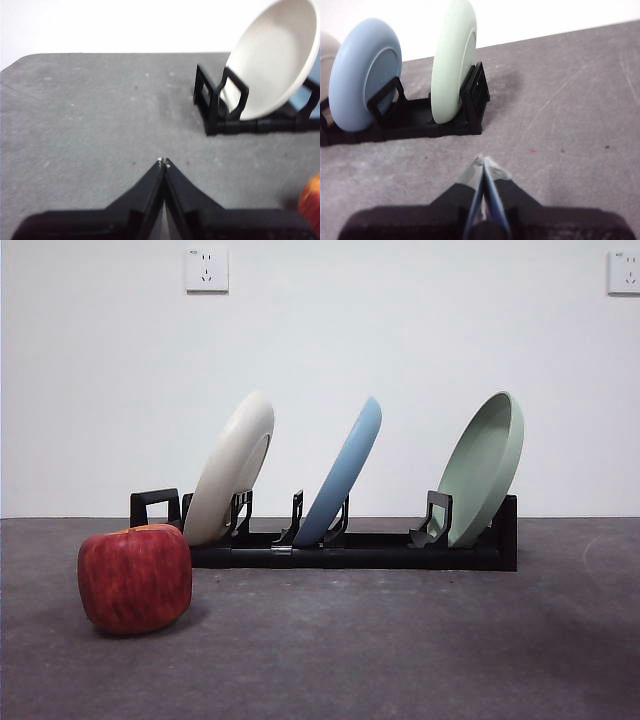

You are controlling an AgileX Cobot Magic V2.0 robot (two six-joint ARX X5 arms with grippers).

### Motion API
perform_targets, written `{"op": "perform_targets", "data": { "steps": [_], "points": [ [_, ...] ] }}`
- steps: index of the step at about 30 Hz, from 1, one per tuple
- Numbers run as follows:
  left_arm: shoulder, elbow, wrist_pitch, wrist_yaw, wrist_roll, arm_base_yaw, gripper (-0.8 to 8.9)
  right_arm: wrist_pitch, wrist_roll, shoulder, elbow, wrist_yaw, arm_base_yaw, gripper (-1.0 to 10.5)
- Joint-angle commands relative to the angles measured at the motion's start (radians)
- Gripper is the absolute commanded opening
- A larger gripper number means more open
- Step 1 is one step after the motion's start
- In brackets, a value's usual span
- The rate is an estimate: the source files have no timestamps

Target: Take the yellow plate from the plate rack,put the plate on the table,take the apple from the table,put the apple in the plate

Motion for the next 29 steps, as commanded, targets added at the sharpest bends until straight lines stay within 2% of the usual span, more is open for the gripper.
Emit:
{"op": "perform_targets", "data": {
  "steps": [1,6,14,20,23,29],
  "points": [
    [-0.003,-0.007,0.044,0.029,-0.123,0.001,-0.08,0.005,0.103,0.000,-0.010,0.001,0.002,-0.2],
    [0.027,0.037,0.101,0.076,-0.202,0.001,-0.08,0.008,0.150,0.023,0.031,0.034,0.001,-0.2],
    [0.264,0.220,0.098,0.080,-0.193,0.001,-0.08,0.000,0.151,0.194,0.206,0.031,0.001,-0.2],
    [0.521,0.406,0.098,0.170,-0.192,0.001,-0.08,-0.026,0.150,0.399,0.380,0.021,0.002,-0.2],
    [0.657,0.504,0.097,0.259,-0.192,0.001,-0.08,-0.068,0.132,0.513,0.470,-0.038,0.001,-0.2],
    [0.903,0.695,0.087,0.459,-0.193,-0.005,-0.08,-0.127,0.068,0.734,0.623,-0.228,0.002,0.0]
  ]
}}
